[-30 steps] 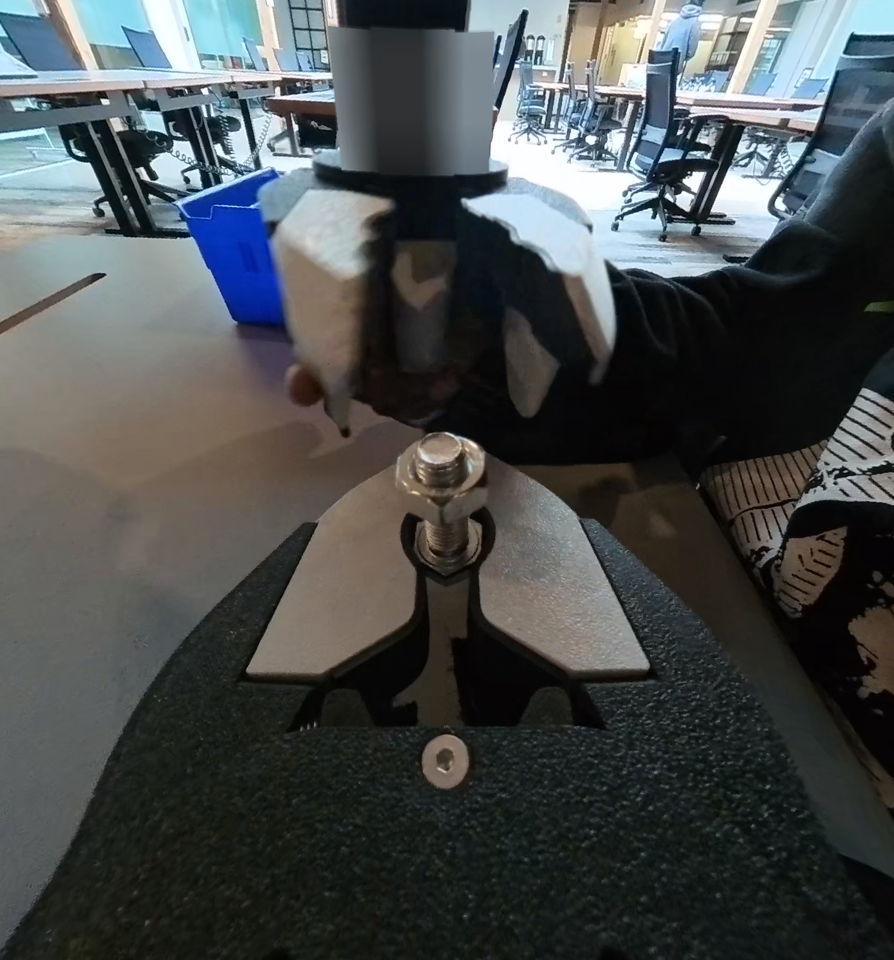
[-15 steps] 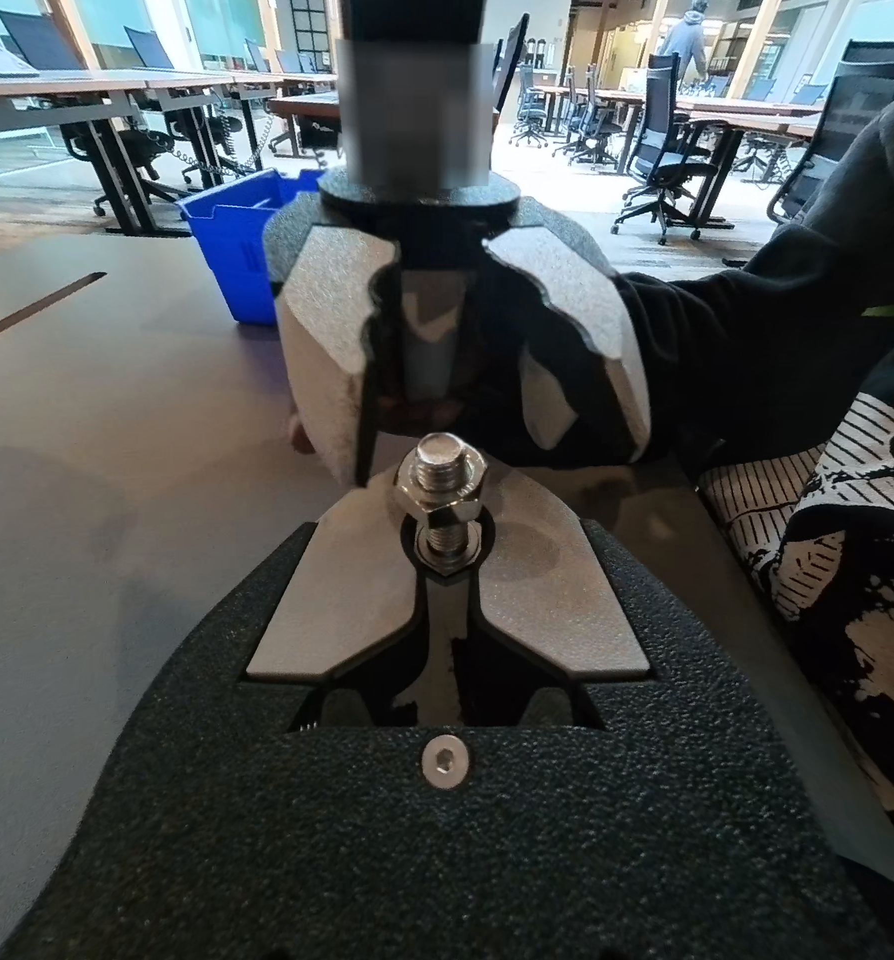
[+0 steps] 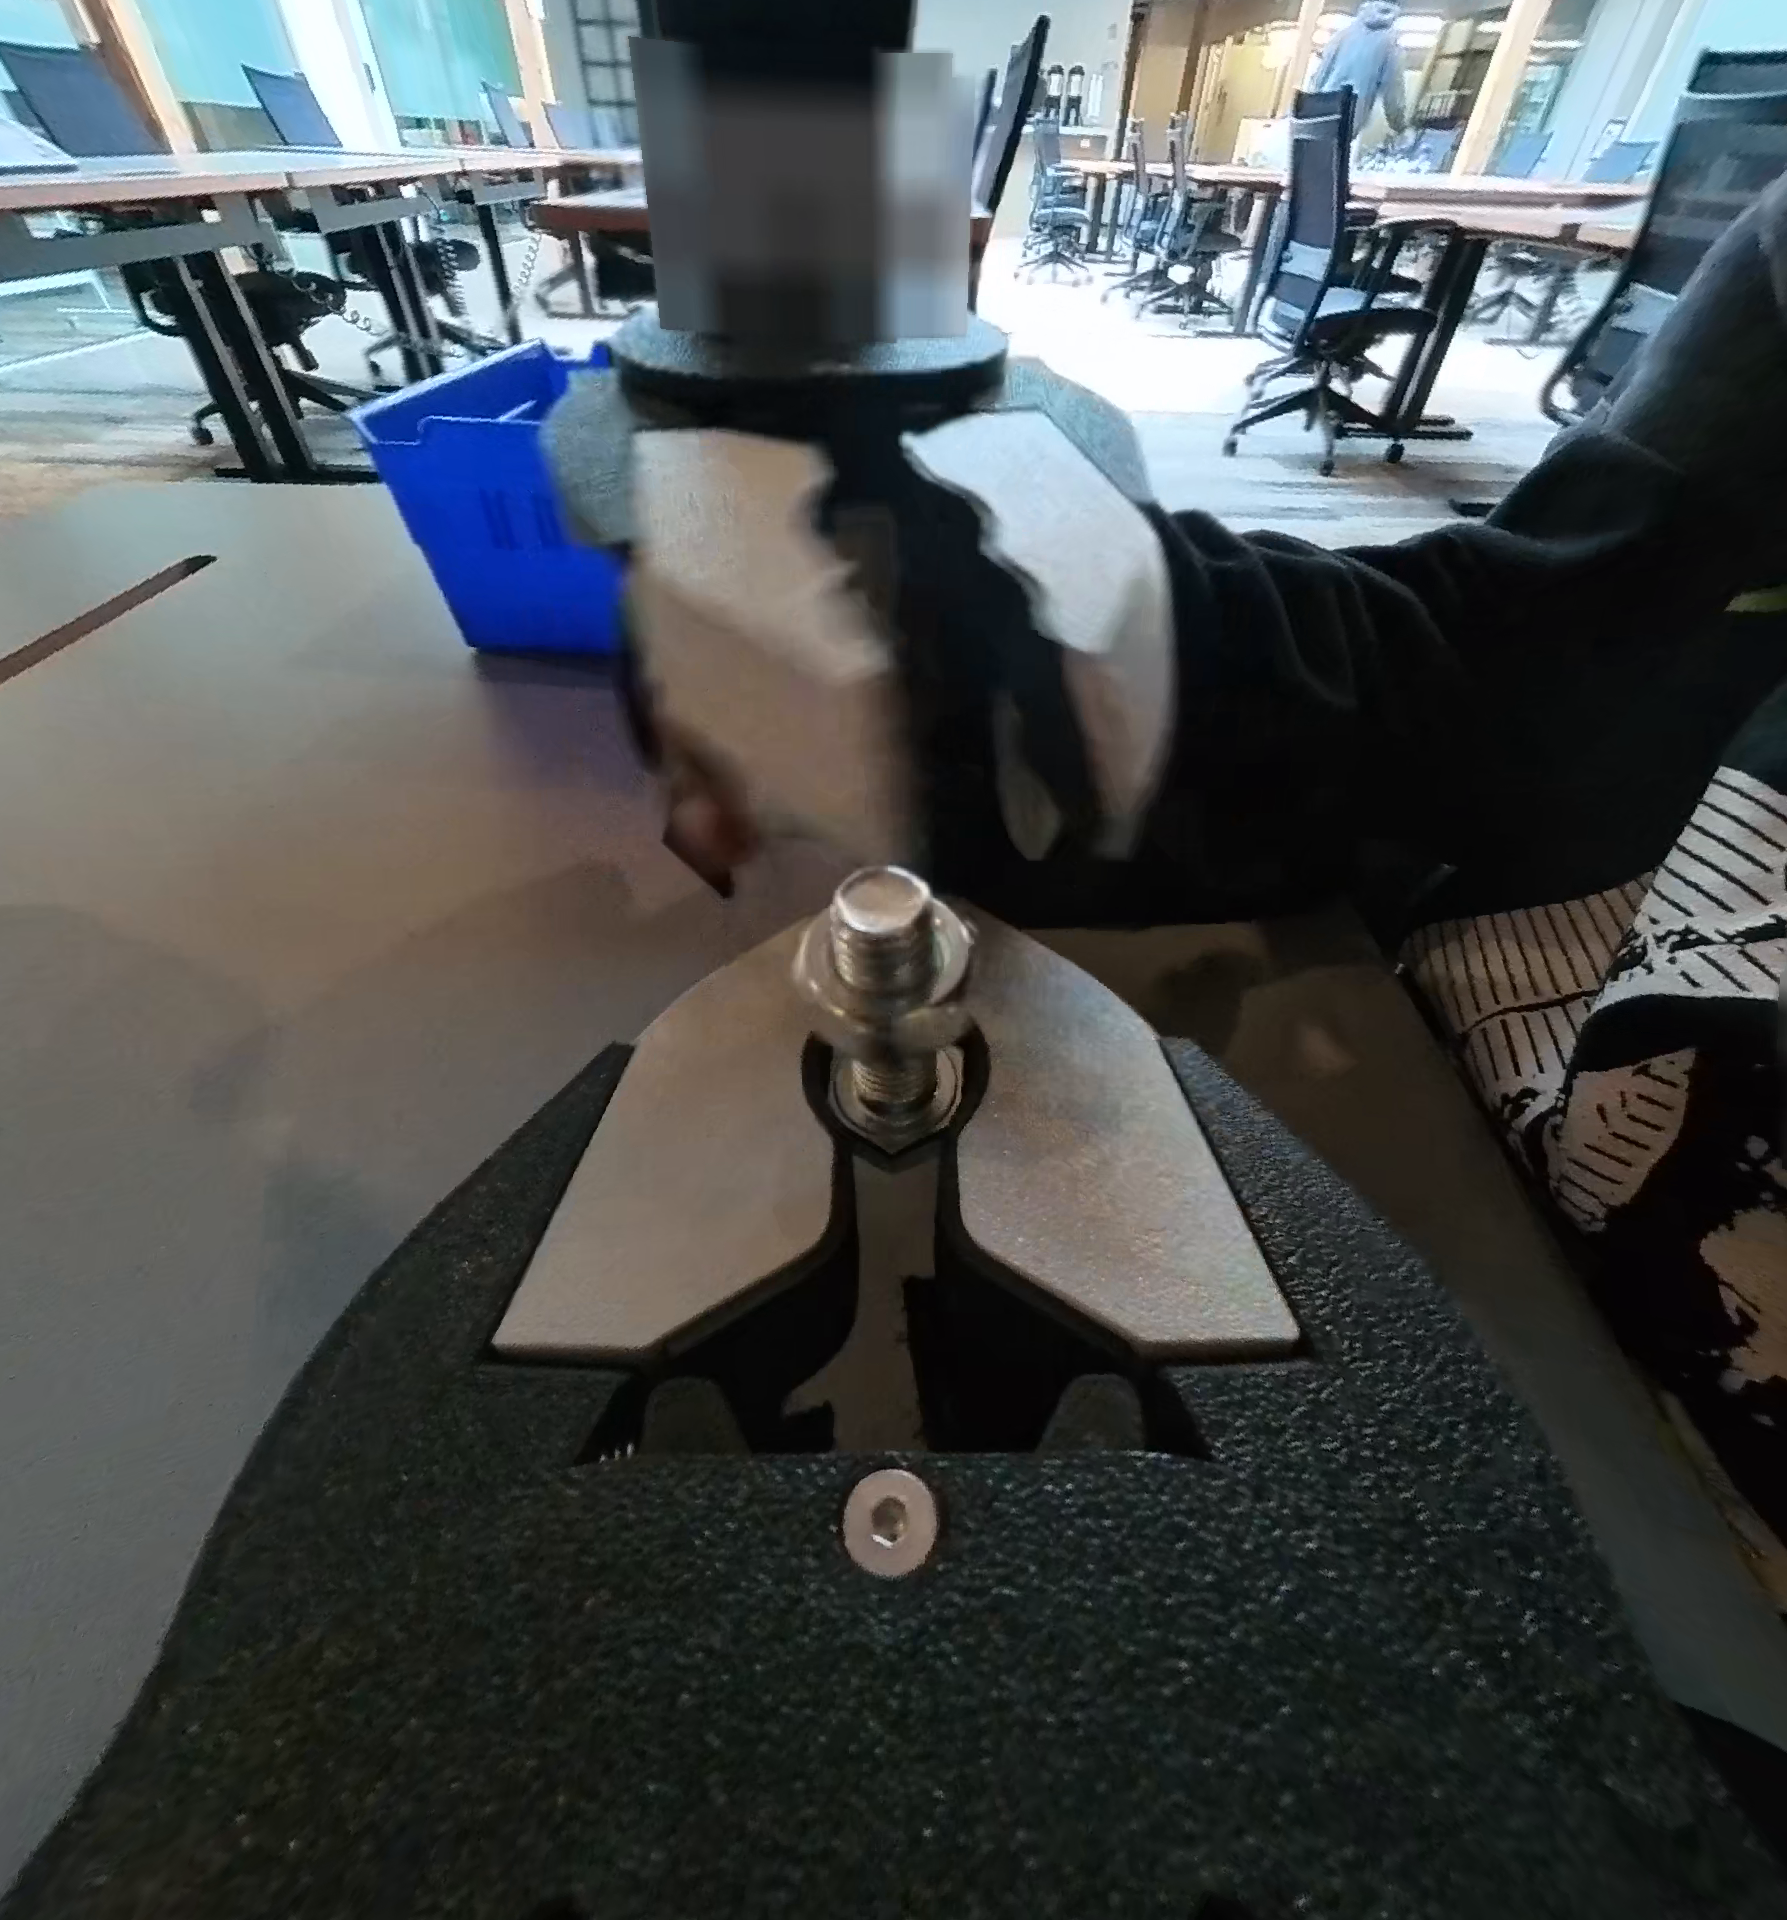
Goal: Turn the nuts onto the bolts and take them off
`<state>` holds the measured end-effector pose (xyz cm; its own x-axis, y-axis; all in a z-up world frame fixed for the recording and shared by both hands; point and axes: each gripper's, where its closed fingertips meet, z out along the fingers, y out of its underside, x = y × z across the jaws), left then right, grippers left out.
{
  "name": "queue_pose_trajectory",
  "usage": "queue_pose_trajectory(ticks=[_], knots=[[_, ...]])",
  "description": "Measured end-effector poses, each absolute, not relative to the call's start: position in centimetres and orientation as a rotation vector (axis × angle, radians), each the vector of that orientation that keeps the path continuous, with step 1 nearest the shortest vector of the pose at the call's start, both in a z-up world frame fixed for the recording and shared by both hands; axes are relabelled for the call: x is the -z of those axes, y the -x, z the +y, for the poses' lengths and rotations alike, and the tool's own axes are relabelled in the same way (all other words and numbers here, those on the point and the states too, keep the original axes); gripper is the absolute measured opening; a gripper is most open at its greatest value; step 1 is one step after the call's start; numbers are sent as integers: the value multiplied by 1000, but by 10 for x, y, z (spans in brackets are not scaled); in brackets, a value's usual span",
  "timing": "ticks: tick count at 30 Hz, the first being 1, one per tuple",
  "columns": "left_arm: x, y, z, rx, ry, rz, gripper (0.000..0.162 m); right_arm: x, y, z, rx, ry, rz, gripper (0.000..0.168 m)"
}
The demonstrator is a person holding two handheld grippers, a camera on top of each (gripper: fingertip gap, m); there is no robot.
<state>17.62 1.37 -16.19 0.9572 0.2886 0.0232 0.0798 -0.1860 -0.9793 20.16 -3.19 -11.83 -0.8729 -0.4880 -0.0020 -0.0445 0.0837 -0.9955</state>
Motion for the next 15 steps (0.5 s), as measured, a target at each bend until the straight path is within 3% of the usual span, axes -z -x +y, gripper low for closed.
queue_pose_trajectory(ticks=[4,5,6,8,15], knots=[[161,-174,13,-170,1749,-294,13,106,-196,-29,1958,499,1962,41],[162,-175,13,-174,1751,-290,8,111,-194,-34,1948,485,2008,40],[162,-175,13,-176,1755,-288,8,115,-194,-38,1929,481,2038,51],[162,-175,13,-175,1754,-290,11,122,-199,-42,1889,504,2064,56],[161,-175,13,-167,1746,-293,12,107,-200,-26,1931,526,1943,19]])
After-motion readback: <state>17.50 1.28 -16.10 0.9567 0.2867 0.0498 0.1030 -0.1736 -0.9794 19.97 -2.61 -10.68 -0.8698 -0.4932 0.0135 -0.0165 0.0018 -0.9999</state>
